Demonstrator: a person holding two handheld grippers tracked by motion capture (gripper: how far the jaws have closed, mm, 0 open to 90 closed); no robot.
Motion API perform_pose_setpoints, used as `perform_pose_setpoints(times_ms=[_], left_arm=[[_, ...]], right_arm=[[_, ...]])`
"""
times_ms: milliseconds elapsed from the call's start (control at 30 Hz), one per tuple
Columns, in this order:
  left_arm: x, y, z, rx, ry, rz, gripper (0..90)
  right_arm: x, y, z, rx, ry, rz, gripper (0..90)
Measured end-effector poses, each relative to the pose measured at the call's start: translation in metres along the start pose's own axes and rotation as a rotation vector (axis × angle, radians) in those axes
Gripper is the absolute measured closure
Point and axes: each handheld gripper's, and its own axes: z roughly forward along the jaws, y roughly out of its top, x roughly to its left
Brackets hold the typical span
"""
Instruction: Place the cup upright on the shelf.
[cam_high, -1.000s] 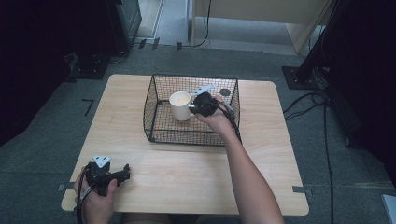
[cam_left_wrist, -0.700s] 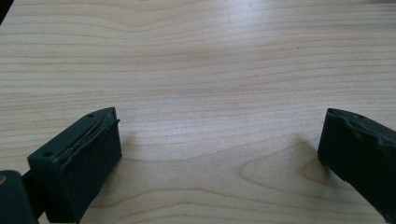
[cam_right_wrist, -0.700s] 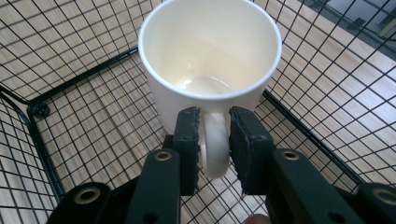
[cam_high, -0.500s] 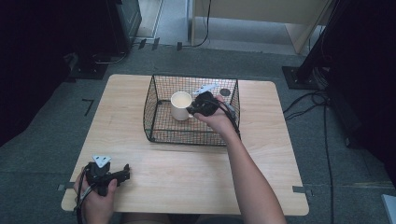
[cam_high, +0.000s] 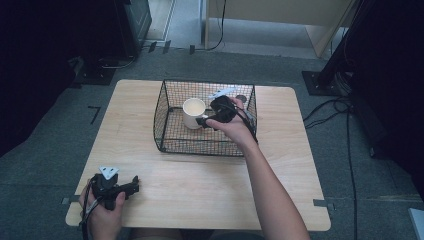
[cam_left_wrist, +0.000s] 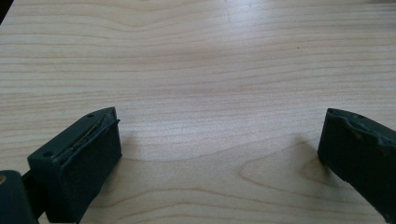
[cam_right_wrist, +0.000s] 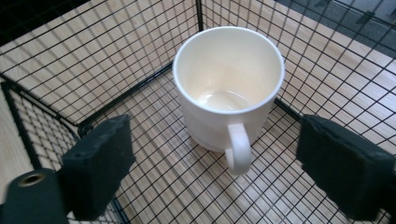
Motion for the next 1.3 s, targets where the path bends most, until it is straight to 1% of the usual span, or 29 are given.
perform_pose_setpoints(times_ms=[67,133,267,367,400,467,533,600,700,867,1100,1167,1200,1300], left_arm=[[0.000,0.000,0.000,0.000,0.000,0.000,0.0],[0.000,0.000,0.000,-0.001,0.000,0.000,0.0],[0.000,0.000,0.000,-0.001,0.000,0.000,0.0],[0.000,0.000,0.000,-0.001,0.000,0.000,0.0],[0.000,0.000,0.000,-0.001,0.000,0.000,0.0],[0.000,0.000,0.000,0.000,0.000,0.000,0.0],[0.000,0.000,0.000,-0.001,0.000,0.000,0.0],[0.000,0.000,0.000,0.000,0.000,0.000,0.0],[0.000,0.000,0.000,0.000,0.000,0.000,0.0],[0.000,0.000,0.000,0.000,0.000,0.000,0.0],[0.000,0.000,0.000,-0.001,0.000,0.000,0.0],[0.000,0.000,0.000,-0.001,0.000,0.000,0.0],[0.000,0.000,0.000,-0.001,0.000,0.000,0.0],[0.000,0.000,0.000,0.000,0.000,0.001,0.0]], right_arm=[[0.004,0.000,-0.002,0.006,-0.007,-0.019,1.7],[0.006,0.000,-0.005,0.013,-0.001,-0.016,0.0],[0.012,-0.002,-0.017,-0.009,0.001,-0.016,0.0],[0.014,-0.004,-0.022,-0.015,0.001,-0.012,0.0],[0.015,-0.007,-0.027,-0.023,0.006,-0.011,0.0],[0.016,-0.008,-0.030,-0.029,0.007,-0.014,0.0],[0.018,-0.012,-0.035,-0.040,0.006,-0.022,0.0],[0.018,-0.018,-0.041,-0.043,0.002,-0.019,0.0],[0.017,-0.022,-0.044,-0.038,-0.006,-0.018,0.0],[0.019,-0.030,-0.054,-0.040,0.006,0.012,0.0],[0.025,-0.043,-0.073,-0.058,-0.007,0.016,0.0],[0.025,-0.047,-0.076,-0.063,-0.011,0.014,0.0],[0.024,-0.053,-0.079,-0.065,-0.015,0.018,0.0],[0.024,-0.058,-0.083,-0.070,-0.015,0.022,0.0]])
